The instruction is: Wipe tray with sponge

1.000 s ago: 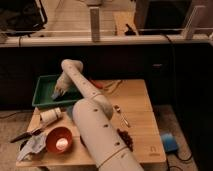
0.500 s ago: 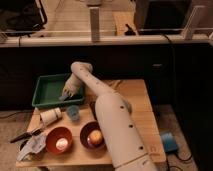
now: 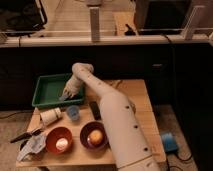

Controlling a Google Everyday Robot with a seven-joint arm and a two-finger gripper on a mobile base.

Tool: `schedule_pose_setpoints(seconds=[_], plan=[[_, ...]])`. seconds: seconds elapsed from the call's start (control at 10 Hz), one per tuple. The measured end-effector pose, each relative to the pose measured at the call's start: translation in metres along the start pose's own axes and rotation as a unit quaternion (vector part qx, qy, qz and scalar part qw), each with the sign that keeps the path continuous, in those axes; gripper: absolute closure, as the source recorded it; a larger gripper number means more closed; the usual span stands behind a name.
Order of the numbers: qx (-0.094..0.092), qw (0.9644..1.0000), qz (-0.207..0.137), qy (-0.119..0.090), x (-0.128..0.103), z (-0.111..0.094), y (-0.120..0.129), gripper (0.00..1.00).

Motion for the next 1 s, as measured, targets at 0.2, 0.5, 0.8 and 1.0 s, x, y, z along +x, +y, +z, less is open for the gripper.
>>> schedule_pose_setpoints(seconds=[0.2, 0.5, 0.8, 1.0], plan=[[0.001, 1.0, 0.0, 0.0, 0.0, -0.0003, -0.0003, 1.0], [0.0, 1.0, -0.001, -0.001, -0.0016, 0.0013, -0.0018, 1.0], [0.0, 1.0, -0.001, -0.001, -0.0013, 0.0011, -0.0015, 1.0], [0.0, 1.0, -0.001, -0.002, -0.0015, 0.0025, -0.0009, 1.0]])
